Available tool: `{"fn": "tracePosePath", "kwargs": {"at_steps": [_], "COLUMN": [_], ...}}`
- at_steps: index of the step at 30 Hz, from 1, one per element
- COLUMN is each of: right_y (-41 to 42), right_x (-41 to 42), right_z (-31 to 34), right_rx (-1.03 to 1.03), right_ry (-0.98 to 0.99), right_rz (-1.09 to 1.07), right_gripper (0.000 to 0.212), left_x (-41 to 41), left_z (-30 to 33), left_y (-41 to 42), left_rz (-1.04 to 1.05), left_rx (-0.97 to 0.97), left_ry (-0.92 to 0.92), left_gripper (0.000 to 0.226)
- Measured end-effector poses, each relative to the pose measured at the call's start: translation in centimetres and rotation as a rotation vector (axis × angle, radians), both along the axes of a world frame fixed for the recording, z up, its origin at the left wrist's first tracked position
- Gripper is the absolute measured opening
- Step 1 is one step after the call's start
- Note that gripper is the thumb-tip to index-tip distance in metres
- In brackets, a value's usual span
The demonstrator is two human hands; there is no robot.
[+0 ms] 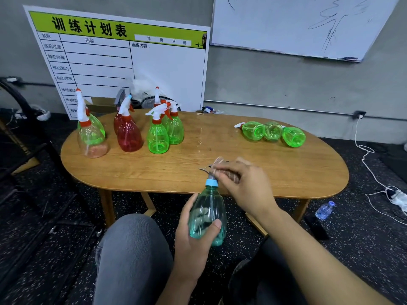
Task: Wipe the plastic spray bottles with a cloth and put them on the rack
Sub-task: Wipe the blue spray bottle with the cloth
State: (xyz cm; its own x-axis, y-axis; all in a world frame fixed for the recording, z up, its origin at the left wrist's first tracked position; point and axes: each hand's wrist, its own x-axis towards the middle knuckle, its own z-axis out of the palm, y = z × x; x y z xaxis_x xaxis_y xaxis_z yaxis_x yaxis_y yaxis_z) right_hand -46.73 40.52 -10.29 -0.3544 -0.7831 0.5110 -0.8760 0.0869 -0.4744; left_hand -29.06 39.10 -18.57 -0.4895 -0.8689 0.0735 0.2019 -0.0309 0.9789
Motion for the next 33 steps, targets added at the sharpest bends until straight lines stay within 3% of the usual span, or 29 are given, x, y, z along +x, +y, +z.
{"fn": "tracePosePath", "kwargs": {"at_steps": [2, 6, 11, 16, 21, 25, 30, 33], "right_y": [-0.1, 0.0, 0.0, 0.1, -0.2, -0.3, -0.3, -0.1], "right_x": [-0.2, 0.5, -0.2, 0.5, -0.1, 0.4, -1.1, 0.0], "right_z": [0.2, 0.1, 0.5, -0.2, 0.3, -0.1, 0.0, -0.1], "right_rx": [-0.042, 0.106, -0.021, 0.093, -0.009, 0.089, -0.04, 0.077], "right_ry": [0.009, -0.081, 0.026, -0.082, 0.024, -0.045, 0.057, -0.031], "right_rz": [-0.083, 0.217, -0.091, 0.215, -0.064, 0.166, -0.185, 0.065], "right_gripper": [0.036, 0.034, 0.035, 0.034, 0.033, 0.036, 0.027, 0.03], "left_x": [0.0, 0.1, 0.0, 0.0, -0.1, 0.1, 0.2, 0.2], "left_z": [0.1, 0.1, 0.1, 0.0, 0.0, 0.3, 0.3, 0.2], "left_y": [0.1, -0.1, 0.1, -0.1, 0.1, 0.0, 0.0, -0.1], "left_rz": [-0.006, 0.01, -0.01, 0.009, -0.006, 0.011, 0.012, 0.031], "left_rx": [0.003, 0.014, -0.001, 0.011, -0.008, -0.011, 0.017, 0.05], "left_ry": [0.007, 0.014, 0.016, 0.01, -0.005, -0.004, 0.009, 0.025], "left_gripper": [0.076, 0.076, 0.076, 0.075, 0.078, 0.07, 0.073, 0.072]}}
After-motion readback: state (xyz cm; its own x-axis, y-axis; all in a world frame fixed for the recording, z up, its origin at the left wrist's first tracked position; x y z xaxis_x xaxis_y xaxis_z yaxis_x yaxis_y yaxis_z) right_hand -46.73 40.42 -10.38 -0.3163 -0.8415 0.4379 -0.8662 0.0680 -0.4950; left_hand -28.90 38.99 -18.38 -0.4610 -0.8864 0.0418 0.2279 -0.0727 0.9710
